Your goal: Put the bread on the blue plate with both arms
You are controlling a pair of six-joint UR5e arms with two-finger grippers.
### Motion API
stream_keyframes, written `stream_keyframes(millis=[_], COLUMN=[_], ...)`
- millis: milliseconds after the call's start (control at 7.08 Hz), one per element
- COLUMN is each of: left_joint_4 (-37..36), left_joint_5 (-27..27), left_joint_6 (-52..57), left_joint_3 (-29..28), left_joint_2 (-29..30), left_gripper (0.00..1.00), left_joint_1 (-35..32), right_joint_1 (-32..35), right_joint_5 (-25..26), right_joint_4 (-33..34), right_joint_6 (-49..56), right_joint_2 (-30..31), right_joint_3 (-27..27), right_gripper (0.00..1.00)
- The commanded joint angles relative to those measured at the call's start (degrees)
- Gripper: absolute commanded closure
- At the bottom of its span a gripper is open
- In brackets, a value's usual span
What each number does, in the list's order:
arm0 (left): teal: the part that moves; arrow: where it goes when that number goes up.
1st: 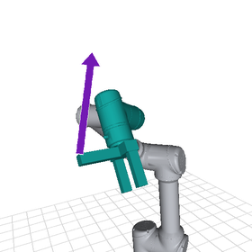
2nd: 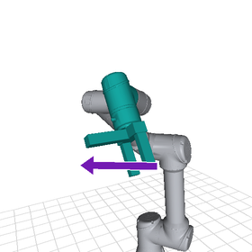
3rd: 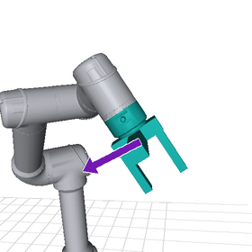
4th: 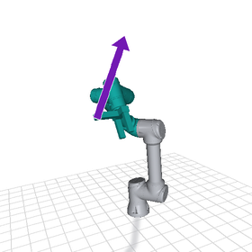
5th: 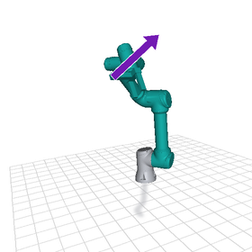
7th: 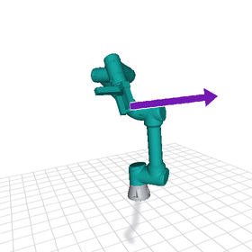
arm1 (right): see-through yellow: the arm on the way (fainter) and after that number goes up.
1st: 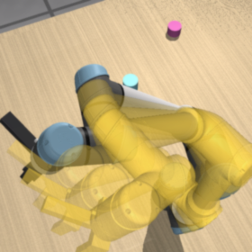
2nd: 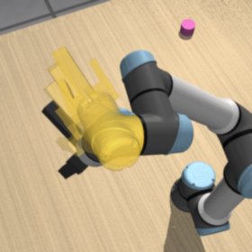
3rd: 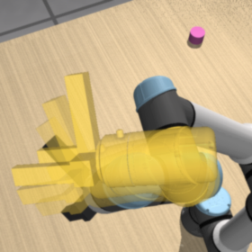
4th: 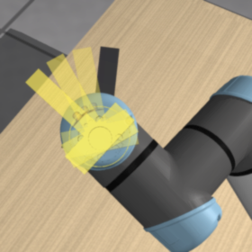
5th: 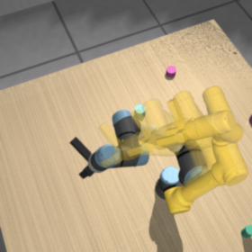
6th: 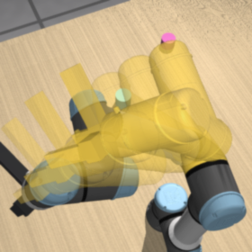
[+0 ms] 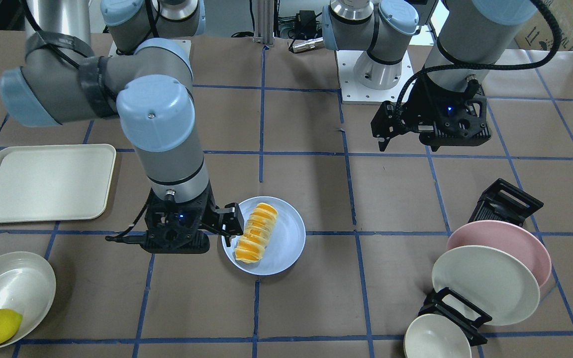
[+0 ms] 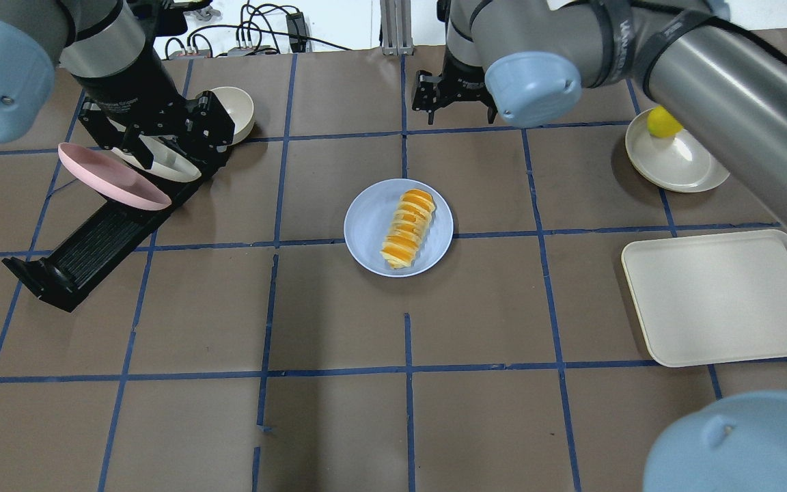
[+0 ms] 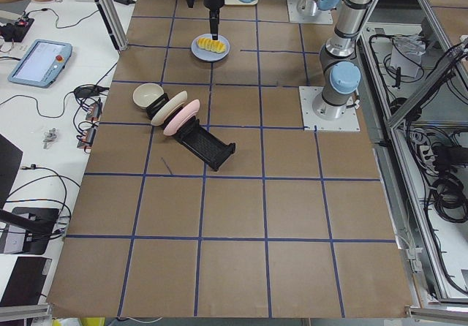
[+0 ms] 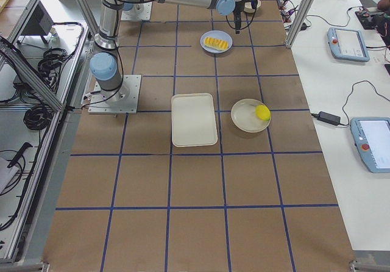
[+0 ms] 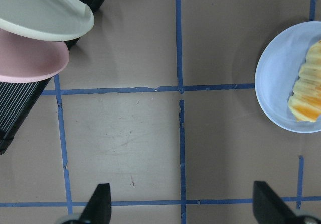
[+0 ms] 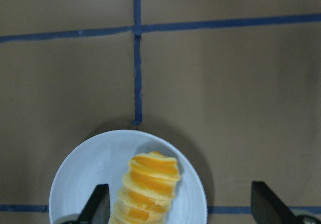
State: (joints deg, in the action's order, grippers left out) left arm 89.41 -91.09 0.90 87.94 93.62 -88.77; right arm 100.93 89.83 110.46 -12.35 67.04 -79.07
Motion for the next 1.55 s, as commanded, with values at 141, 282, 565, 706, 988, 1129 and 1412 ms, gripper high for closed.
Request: stream_keyframes(millis=[141, 282, 565, 706, 988, 1129, 1412], left_joint_4=[0.07, 0.07, 0.07, 0.07, 0.07, 0.07, 0.07], left_joint_5=[0.39, 0.39, 0.39, 0.39, 0.47, 0.39, 0.47], left_joint_6=[-0.37, -0.37, -0.37, -0.37, -0.37, -0.37, -0.37], left_joint_3=[-0.05, -0.05, -0.05, 0.04, 0.04, 0.04, 0.04], left_joint_2=[0.07, 0.07, 0.07, 0.07, 0.07, 0.07, 0.07], left_gripper=[0.00, 0.00, 0.00, 0.00, 0.00, 0.00, 0.00], left_joint_1=[0.00, 0.00, 0.00, 0.00, 0.00, 0.00, 0.00], right_joint_1=[-8.35, -11.51, -13.13, -12.77, -12.86, -12.86, -12.77], right_joint_5=[-2.62, -2.47, -2.72, -2.90, -2.21, -0.98, -0.62], right_joint_4=[-11.99, -15.85, -25.97, -28.26, -30.48, -30.74, -32.06], right_joint_6=[5.98, 12.11, 15.34, 15.07, 15.42, 15.77, 15.60], right_joint_2=[7.30, 9.58, 14.86, 16.18, 17.77, 18.30, 18.75], right_joint_3=[1.37, 1.37, 1.20, 0.93, -0.29, -0.47, -0.48], right_gripper=[0.01, 0.01, 0.05, 0.04, 0.04, 0.04, 0.04])
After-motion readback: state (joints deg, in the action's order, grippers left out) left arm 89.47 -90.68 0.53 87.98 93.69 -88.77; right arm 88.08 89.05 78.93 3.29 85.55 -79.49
